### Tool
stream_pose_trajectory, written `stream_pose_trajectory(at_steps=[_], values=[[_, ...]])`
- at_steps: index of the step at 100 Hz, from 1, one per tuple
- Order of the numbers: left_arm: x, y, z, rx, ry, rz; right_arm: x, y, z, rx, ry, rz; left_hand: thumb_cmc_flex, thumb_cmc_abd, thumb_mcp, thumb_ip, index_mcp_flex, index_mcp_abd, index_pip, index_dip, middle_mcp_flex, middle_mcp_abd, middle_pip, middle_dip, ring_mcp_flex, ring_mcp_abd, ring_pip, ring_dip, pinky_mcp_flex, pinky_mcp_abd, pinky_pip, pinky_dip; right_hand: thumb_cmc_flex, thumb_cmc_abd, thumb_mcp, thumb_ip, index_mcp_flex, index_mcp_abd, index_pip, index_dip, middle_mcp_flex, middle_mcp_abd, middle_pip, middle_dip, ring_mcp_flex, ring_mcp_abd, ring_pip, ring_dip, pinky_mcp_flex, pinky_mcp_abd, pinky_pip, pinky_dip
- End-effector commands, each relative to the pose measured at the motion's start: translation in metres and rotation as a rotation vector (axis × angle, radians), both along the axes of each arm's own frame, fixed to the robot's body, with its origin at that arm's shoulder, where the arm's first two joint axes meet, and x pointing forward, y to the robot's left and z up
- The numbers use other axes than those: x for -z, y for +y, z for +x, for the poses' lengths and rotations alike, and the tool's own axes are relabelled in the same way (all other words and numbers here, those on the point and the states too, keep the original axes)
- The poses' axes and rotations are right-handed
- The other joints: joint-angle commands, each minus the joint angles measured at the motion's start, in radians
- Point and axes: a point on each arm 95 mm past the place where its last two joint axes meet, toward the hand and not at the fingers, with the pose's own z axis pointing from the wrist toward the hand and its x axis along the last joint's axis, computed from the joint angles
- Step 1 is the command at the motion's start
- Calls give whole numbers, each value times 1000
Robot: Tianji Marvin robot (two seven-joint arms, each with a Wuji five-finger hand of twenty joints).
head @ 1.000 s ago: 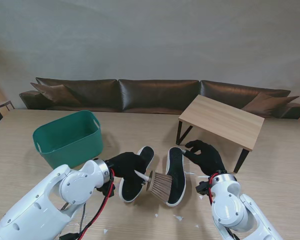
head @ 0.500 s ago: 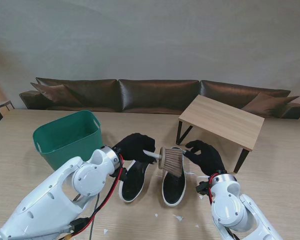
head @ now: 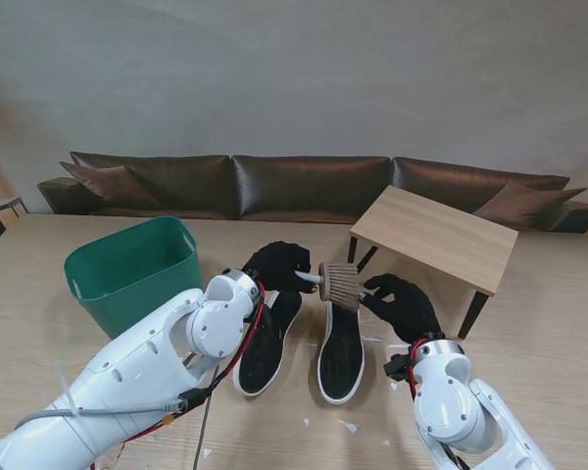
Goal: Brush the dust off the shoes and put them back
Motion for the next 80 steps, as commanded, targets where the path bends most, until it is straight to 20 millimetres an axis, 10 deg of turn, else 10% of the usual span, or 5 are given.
stream_pose_trajectory(at_steps=[1, 80], values=[[2, -9, -1, 21, 28, 6, 1, 3, -1, -10, 9, 4, 71, 35, 62, 26, 33, -25, 60, 22, 40, -1, 19, 2, 55, 0, 10, 8, 14, 14, 34, 13, -42, 23, 13, 26, 27, -3, 5, -10, 12, 12, 0, -14, 14, 8, 11, -3, -207, 21, -1, 4], [22, 15, -32, 107, 192, 111, 3, 3, 0, -15, 17, 4, 72, 43, 55, 25, 28, -29, 60, 24, 38, -4, 16, -5, 53, 0, 5, 2, 4, 6, 32, 9, -42, 24, 13, 26, 28, -4, 4, -11, 11, 12, -1, -14, 13, 9, 11, -3, -208, 21, -2, 4]])
